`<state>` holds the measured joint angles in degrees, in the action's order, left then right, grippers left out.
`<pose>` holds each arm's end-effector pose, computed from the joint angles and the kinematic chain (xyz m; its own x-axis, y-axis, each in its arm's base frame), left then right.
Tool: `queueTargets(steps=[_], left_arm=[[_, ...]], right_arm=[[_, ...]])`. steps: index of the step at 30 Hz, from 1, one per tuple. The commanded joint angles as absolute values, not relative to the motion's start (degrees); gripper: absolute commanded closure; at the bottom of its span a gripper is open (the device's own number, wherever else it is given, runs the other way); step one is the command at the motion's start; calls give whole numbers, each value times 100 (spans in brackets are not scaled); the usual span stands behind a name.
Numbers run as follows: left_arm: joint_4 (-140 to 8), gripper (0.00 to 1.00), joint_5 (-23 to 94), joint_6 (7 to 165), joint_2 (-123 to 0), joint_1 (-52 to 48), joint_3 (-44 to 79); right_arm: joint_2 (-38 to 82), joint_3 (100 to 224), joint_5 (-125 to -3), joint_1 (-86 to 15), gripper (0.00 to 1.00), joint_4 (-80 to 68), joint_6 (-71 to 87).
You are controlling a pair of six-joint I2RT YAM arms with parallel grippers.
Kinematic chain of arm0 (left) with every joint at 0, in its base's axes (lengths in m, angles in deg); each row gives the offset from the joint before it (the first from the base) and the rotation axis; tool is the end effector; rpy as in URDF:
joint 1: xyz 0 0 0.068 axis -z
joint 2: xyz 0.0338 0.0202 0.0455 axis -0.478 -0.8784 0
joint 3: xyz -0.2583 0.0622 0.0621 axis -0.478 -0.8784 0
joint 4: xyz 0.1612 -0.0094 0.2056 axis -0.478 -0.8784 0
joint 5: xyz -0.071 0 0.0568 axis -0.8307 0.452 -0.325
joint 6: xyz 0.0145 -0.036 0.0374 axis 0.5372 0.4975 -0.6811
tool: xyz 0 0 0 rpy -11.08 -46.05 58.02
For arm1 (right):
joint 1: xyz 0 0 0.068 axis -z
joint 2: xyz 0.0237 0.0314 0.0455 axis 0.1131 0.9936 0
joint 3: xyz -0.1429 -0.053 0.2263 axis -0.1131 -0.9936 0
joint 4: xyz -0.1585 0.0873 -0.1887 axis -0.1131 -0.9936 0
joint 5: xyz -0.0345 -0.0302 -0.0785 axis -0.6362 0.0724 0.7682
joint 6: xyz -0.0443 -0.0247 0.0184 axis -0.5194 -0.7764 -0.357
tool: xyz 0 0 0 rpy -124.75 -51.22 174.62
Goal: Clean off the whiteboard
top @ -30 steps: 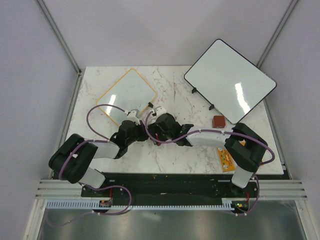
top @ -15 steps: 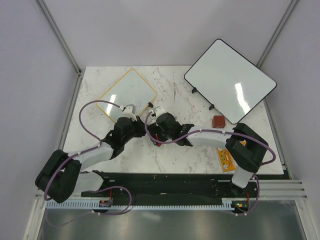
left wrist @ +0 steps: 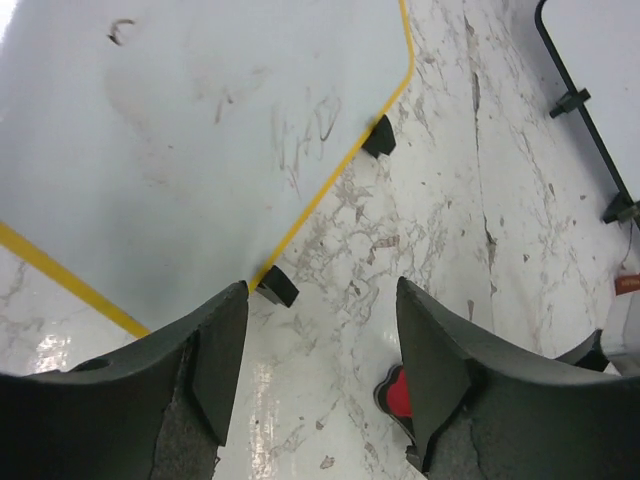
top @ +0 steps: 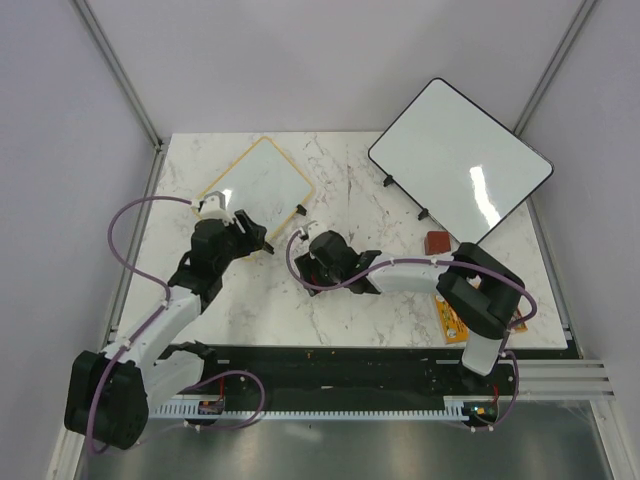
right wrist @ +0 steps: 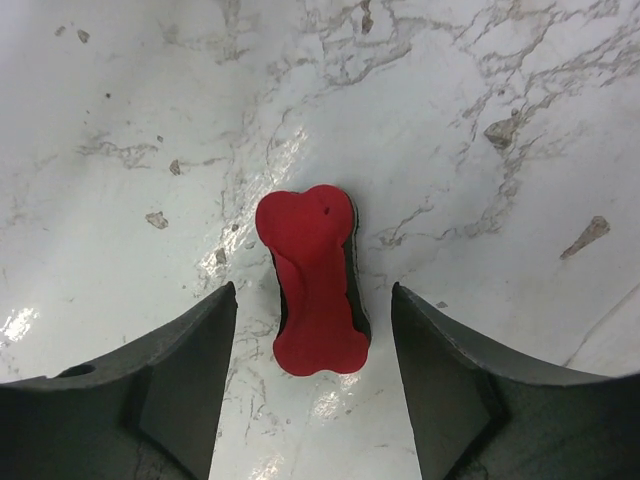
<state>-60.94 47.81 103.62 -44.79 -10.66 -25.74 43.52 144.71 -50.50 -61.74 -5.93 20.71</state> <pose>0.2152 -0.0670 0.2273 -0.4386 -0.3742 -0.8170 0.0359 0.9011 -0.4320 0.2151 0.3039 0.1664 -0.6388 -0.3391 -0.6906 -0.5996 0.7818 0.1708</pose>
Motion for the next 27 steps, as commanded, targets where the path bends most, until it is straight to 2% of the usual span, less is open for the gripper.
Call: queueTargets(steps=[1, 8, 11, 12, 13, 17, 21, 27], left_arm=[[-6574, 31, 4419, 10236, -4186, -1492, -2132], [-6777, 30, 4147, 10376, -3966, -1879, -1841], [-6926, 30, 4112, 10447, -3949, -2107, -1815], [-6935, 30, 4103, 10464, -3940, -2247, -1823], [-6961, 30, 4111, 10525, -3940, -2327, -1832], [-6874, 29, 3857, 10824, -3940, -2845, -1981], [-6470, 29, 3488, 11150, -3520, -3566, -2437], [-6346, 29, 3909, 11133, -2921, -3681, -2816]], right_arm=[[4593, 14406, -5005, -6230, 31, -487, 2049], [4699, 14389, -4776, -6318, 38, -487, 2155], [4761, 14406, -4715, -6353, 45, -496, 2155], [4804, 14415, -4636, -6371, 53, -496, 2164], [4822, 14450, -4618, -6371, 55, -644, 2155], [4901, 14494, -4363, -6432, 60, -785, 2102], [4910, 14529, -3977, -6485, 69, -909, 2094], [4919, 14617, -3414, -6503, 81, -1041, 2102]])
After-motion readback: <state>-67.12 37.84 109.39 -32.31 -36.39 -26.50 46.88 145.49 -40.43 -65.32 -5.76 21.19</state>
